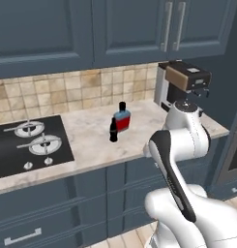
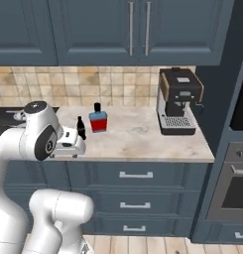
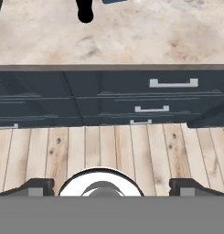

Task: Move the drinks to the dining counter.

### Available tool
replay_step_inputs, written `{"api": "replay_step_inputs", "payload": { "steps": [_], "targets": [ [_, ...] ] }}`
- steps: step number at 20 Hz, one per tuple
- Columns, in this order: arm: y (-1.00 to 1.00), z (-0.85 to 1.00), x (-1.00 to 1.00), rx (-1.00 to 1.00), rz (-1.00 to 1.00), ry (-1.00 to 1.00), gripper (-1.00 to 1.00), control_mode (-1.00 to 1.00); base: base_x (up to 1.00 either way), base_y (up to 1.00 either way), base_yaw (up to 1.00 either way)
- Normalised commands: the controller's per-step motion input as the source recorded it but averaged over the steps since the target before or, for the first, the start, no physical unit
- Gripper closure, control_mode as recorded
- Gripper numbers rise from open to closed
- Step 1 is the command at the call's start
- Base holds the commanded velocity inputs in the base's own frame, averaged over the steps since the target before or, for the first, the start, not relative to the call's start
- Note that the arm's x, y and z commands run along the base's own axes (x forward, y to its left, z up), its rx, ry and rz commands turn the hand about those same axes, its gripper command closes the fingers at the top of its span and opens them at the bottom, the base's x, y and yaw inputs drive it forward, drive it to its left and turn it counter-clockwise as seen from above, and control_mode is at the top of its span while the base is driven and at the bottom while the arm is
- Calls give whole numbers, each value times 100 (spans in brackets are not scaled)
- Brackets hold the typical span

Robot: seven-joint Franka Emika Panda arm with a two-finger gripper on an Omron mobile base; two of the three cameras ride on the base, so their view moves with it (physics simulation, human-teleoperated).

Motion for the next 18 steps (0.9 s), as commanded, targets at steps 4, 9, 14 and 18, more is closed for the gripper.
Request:
{"api": "replay_step_inputs", "payload": {
  "steps": [4,9,14,18],
  "targets": [
    [0,0,0,0,0,0,-100,100,51,39,2],
    [0,0,0,0,0,0,-100,100,48,32,1],
    [0,0,0,0,0,0,-100,100,28,25,0],
    [0,0,0,0,0,0,-100,100,17,27,0]
  ]
}}
